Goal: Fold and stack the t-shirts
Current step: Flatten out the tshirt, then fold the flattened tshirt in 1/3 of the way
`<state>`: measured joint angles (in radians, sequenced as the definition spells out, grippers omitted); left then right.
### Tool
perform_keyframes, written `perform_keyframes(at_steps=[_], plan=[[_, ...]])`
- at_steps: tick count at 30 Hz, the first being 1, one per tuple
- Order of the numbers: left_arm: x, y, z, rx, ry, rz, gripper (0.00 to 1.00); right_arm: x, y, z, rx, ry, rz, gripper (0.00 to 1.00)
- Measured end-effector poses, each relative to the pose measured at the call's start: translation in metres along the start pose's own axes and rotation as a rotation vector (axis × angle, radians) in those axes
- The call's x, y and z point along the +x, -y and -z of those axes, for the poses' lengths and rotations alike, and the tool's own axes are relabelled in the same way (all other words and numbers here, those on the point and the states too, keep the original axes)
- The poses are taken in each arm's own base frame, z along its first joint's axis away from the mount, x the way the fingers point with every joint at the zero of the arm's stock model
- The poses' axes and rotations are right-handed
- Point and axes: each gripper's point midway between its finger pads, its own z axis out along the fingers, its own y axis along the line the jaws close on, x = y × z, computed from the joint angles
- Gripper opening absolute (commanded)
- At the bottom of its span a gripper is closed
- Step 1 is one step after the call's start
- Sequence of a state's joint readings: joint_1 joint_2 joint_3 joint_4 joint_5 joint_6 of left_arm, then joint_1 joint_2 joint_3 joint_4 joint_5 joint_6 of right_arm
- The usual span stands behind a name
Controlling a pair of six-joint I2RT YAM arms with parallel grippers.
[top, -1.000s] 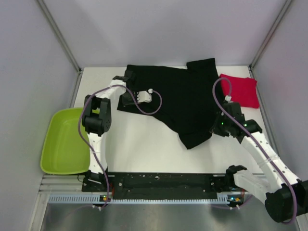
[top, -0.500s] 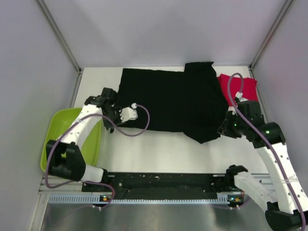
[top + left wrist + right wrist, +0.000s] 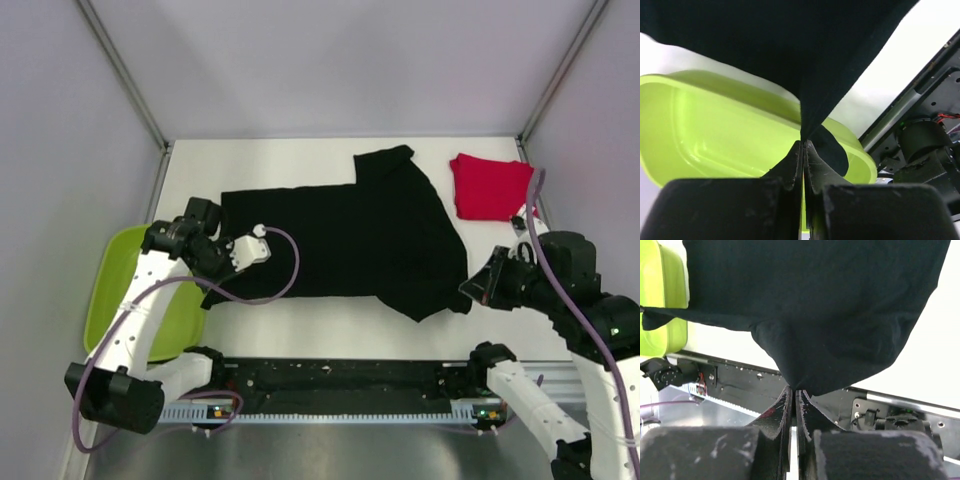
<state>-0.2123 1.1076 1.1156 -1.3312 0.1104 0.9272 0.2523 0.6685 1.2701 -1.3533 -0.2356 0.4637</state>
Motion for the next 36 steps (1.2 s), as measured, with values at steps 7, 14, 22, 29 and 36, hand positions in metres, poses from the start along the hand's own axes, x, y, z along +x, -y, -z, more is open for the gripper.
perform_keyframes(at_steps=[7, 14, 22, 29, 36], plan=[[-0.003, -0.023, -0.013, -0.023, -0.055, 0.015, 0.00, 0.008, 0.030, -0.057, 0.138, -0.214, 0.028, 0.00], [0.000, -0.058, -0.067, -0.027, -0.178, 0.036, 0.00, -0.015, 0.081, -0.167, 0.321, -0.408, 0.110, 0.00], [-0.004, -0.089, -0.111, -0.040, -0.249, 0.064, 0.00, -0.078, 0.119, -0.243, 0.424, -0.398, 0.252, 0.00], [-0.014, -0.110, -0.131, -0.058, -0.254, 0.072, 0.00, -0.133, 0.112, -0.262, 0.385, -0.301, 0.423, 0.00], [-0.018, -0.122, -0.141, -0.080, -0.268, 0.089, 0.00, -0.137, 0.123, -0.286, 0.385, -0.345, 0.495, 0.00]])
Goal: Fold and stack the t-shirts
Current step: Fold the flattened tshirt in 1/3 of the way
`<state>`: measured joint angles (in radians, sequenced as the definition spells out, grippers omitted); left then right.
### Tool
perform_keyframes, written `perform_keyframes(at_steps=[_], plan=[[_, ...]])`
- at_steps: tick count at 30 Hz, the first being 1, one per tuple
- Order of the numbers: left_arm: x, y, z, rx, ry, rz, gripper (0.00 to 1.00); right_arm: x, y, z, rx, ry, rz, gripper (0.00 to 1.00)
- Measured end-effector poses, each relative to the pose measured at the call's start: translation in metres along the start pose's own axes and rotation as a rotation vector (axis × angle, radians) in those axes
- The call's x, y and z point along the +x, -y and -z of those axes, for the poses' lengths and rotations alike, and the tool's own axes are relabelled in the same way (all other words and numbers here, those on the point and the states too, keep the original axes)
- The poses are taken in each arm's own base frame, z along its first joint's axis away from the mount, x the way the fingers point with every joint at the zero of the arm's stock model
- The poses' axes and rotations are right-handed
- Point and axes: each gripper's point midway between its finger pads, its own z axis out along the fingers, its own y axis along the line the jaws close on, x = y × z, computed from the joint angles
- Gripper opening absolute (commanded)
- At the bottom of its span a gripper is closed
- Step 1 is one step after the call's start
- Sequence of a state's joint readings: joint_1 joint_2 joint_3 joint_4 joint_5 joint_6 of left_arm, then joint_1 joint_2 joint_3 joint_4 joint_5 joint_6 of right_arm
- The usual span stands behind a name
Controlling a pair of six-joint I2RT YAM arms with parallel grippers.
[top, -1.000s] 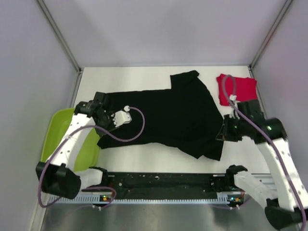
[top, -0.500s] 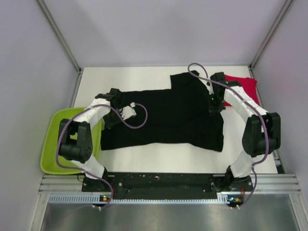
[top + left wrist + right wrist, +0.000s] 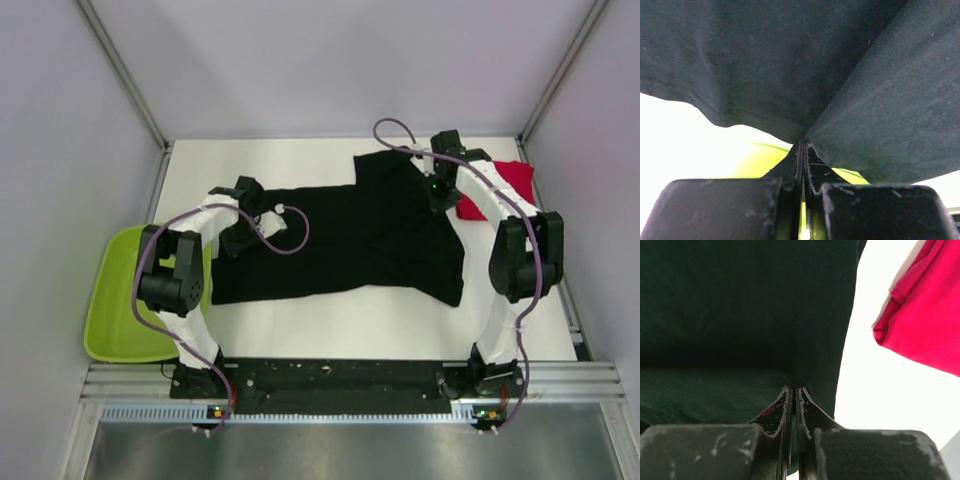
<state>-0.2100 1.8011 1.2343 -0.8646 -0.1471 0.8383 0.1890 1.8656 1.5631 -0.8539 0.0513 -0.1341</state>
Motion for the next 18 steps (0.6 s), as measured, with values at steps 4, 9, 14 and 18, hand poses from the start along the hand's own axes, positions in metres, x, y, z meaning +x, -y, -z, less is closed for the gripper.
perform_keyframes(at_steps=[4, 9, 14, 18], plan=[[-0.003, -0.006, 0.000, -0.018, 0.004, 0.008, 0.00, -0.011, 0.003, 0.002, 0.005, 0.019, 0.020, 0.00], [-0.004, -0.014, 0.000, -0.054, -0.001, 0.020, 0.39, -0.022, 0.005, 0.007, 0.009, 0.055, 0.038, 0.00], [-0.006, -0.036, 0.004, -0.157, -0.018, 0.063, 0.57, -0.030, 0.002, -0.003, -0.017, 0.045, 0.044, 0.10], [-0.019, -0.048, 0.026, -0.197, 0.059, 0.090, 0.59, -0.058, 0.001, -0.021, -0.025, 0.071, 0.009, 0.38]])
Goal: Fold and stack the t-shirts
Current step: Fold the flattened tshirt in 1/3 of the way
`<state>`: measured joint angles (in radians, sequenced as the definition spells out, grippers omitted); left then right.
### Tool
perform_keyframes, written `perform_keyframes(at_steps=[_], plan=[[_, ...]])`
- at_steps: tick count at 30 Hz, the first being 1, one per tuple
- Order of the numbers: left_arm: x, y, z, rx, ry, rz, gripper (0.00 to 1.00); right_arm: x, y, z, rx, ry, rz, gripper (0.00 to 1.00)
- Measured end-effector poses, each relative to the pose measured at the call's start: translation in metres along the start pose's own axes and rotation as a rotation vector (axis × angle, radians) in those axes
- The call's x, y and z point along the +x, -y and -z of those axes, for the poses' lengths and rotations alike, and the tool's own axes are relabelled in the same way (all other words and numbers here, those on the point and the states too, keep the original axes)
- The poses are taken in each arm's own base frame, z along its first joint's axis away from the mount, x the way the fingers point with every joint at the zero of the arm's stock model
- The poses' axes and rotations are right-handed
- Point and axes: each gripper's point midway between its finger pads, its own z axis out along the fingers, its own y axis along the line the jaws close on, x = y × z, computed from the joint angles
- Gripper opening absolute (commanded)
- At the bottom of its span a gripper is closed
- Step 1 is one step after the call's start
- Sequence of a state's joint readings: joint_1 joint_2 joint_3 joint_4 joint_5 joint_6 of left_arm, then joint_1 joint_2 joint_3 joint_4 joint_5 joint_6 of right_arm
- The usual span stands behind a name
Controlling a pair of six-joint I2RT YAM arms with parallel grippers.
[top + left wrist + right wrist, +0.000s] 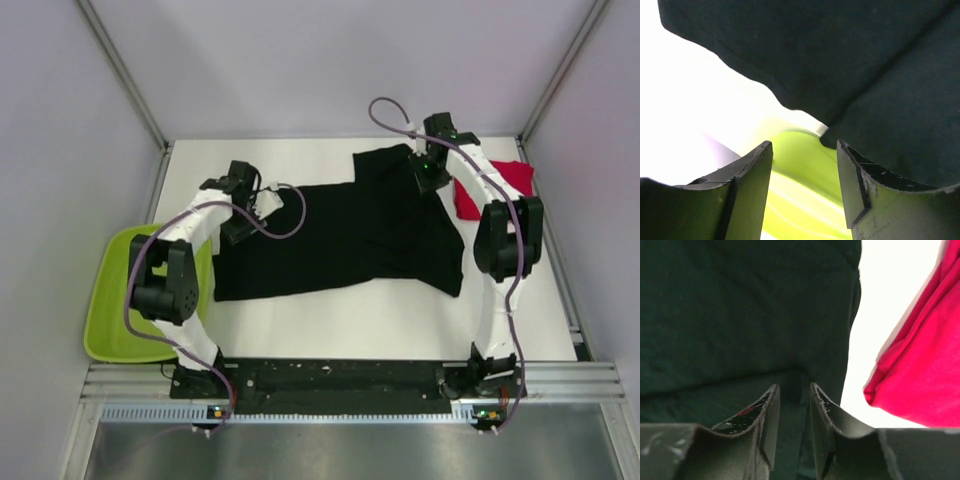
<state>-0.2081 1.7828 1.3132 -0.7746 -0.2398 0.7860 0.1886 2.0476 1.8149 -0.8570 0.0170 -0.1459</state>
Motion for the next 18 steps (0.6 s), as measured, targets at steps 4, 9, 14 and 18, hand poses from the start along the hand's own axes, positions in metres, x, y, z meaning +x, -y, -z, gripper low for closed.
perform_keyframes(at_steps=[4, 9, 14, 18], plan=[[0.002, 0.018, 0.034, 0.032, 0.106, -0.037, 0.61, -0.018, 0.007, -0.020, 0.047, 0.012, -0.085, 0.52], [0.060, 0.090, 0.041, 0.167, 0.064, -0.173, 0.64, 0.021, 0.007, 0.001, 0.102, -0.031, -0.222, 0.57], [0.095, 0.127, 0.018, 0.269, -0.031, -0.236, 0.62, 0.101, -0.011, 0.082, 0.086, -0.013, -0.331, 0.58], [0.087, 0.119, 0.005, 0.218, -0.012, -0.240, 0.50, 0.168, -0.032, 0.104, 0.042, -0.006, -0.417, 0.62]])
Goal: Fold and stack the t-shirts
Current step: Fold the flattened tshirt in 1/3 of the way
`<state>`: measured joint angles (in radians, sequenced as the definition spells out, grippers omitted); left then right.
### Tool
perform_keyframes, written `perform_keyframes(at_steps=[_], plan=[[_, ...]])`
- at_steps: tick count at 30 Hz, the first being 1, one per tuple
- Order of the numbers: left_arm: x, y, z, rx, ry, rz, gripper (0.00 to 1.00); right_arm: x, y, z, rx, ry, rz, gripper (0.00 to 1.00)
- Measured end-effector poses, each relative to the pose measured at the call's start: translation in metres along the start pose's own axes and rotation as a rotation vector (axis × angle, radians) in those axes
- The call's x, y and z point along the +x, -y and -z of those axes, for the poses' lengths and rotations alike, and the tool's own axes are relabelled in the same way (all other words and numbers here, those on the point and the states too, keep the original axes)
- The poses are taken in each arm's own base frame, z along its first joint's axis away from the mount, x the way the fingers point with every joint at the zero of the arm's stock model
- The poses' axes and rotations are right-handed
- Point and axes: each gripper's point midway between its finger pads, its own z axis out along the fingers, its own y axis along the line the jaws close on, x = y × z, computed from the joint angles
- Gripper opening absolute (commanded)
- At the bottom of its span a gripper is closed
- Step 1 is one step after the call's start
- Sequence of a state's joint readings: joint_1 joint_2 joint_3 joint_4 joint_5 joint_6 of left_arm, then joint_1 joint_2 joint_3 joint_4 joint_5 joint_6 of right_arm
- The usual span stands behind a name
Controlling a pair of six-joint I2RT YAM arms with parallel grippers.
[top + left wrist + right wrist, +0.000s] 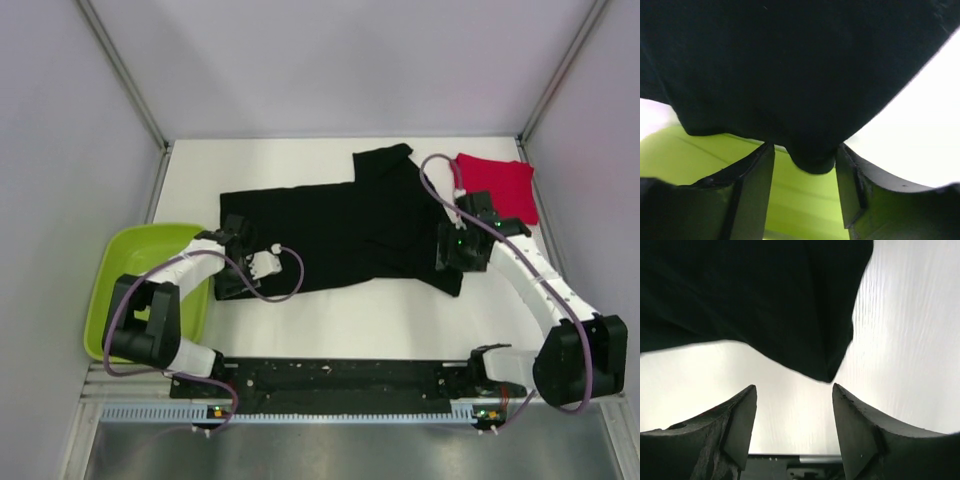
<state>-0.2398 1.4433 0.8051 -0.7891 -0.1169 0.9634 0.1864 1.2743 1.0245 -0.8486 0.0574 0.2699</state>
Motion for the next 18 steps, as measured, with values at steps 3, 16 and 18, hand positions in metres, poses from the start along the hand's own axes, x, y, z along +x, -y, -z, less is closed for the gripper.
perform_keyframes(at_steps=[3, 16, 18], plan=[[-0.005, -0.008, -0.008, -0.039, 0.016, 0.007, 0.25, 0.056, 0.010, -0.020, 0.013, -0.120, -0.054, 0.62], [0.008, -0.022, -0.012, -0.132, 0.003, 0.044, 0.00, 0.082, 0.035, -0.065, -0.019, -0.173, -0.319, 0.00], [0.013, -0.028, -0.007, -0.144, 0.001, 0.058, 0.00, 0.078, 0.043, -0.058, -0.014, -0.144, -0.368, 0.00]])
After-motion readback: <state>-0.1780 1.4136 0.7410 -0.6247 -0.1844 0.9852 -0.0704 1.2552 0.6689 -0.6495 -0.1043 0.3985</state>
